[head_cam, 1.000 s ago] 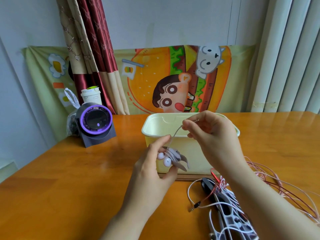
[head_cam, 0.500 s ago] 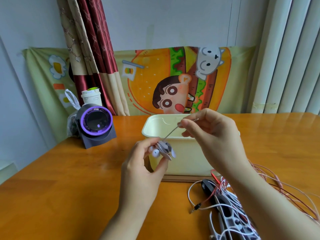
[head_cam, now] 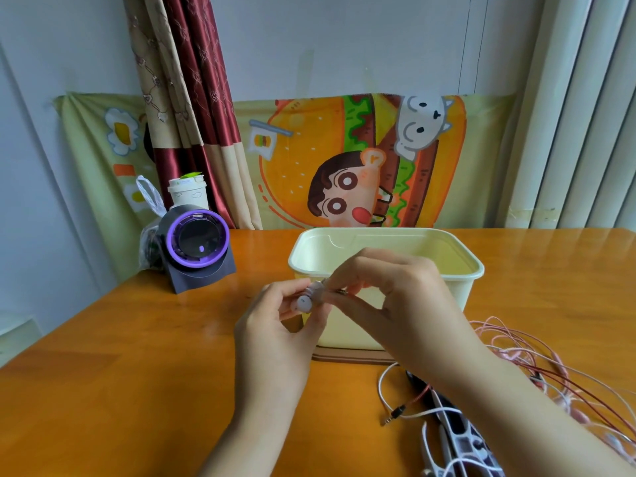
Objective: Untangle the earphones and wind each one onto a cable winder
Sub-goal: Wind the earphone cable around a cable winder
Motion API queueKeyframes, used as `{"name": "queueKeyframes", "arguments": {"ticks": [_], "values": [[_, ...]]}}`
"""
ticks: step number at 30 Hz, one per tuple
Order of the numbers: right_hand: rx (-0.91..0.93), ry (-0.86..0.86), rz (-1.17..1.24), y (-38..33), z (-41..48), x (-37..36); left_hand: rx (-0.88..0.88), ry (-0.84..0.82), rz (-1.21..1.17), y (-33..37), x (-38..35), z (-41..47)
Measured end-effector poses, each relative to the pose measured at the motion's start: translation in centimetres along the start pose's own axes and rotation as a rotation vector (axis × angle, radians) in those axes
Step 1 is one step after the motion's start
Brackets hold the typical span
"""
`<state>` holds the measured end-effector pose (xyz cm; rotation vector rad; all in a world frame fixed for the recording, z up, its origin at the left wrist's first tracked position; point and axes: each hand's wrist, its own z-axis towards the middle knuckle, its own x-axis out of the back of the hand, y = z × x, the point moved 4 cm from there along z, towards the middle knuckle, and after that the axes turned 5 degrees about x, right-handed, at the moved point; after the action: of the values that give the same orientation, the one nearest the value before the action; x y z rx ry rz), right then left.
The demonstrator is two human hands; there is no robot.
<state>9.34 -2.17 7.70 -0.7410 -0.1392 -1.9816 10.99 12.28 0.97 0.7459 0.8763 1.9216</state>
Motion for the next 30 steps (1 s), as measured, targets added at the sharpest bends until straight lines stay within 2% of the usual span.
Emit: {"name": "queueKeyframes", "arguments": {"ticks": [5, 9, 14, 22, 30], "values": [[-0.038, 0.052, 0.03, 1.0, -0.3, -0.3, 0.086, -0.005, -0.06, -0.1, 0.1, 0.2], [-0.094, 0.091, 0.037, 1.9, -0.8, -0.7, 0.175, -0.077, -0.074, -0.2, -0.3, 0.2], [-0.17, -0.006, 0.086, 2.7, -1.2, -1.5, 0.342, -0.138, -0.294, -0.9, -0.6, 0.2], [-0.405, -0.195, 0.368, 3.5, -1.2, -1.8, 0.534, -0.192, -0.674, -1.3, -1.8, -0.4], [-0.48, -0.278, 0.39, 4.8, -1.3, -1.3, 0.671, -0.279, -0.834, -1.1, -2.8, -0.6]]}}
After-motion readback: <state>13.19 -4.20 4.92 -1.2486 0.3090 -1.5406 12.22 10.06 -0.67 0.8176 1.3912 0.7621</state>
